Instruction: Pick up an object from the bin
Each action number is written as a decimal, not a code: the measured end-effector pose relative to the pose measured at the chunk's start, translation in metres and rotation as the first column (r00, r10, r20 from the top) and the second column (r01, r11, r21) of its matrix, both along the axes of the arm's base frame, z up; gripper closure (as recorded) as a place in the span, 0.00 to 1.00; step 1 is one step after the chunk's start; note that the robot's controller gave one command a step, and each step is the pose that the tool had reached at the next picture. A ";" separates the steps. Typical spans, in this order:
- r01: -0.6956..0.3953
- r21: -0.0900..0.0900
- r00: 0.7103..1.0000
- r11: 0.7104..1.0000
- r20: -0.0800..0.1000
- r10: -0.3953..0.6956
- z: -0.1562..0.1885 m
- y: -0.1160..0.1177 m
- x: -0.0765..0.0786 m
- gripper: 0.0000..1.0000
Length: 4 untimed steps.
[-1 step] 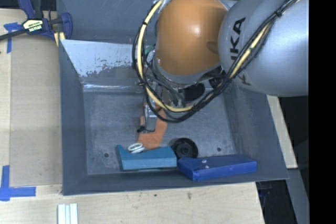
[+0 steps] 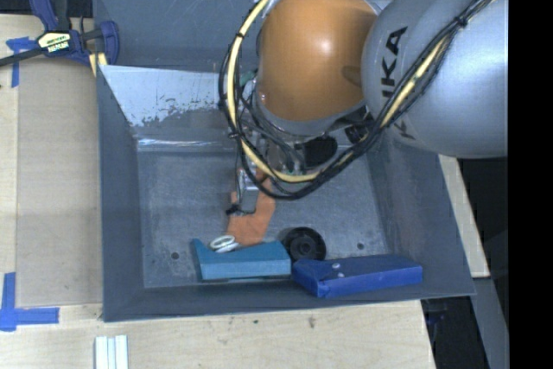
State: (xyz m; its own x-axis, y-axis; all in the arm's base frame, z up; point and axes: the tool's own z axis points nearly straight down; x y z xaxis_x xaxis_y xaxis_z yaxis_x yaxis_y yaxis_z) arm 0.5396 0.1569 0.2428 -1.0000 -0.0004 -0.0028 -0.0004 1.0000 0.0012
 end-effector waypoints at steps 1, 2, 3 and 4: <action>-0.063 0.002 0.998 0.998 0.006 0.063 -0.027 -0.032 -0.026 0.00; -0.050 -0.002 0.999 0.999 -0.002 0.050 -0.053 -0.052 -0.003 0.00; -0.121 -0.001 0.993 0.993 0.004 0.121 -0.094 -0.064 0.001 0.00; -0.183 -0.001 0.983 0.983 0.001 0.183 -0.125 -0.070 0.010 0.00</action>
Offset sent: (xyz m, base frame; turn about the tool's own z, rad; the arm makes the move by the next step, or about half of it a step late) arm 0.0712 -0.0568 -0.0827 0.0410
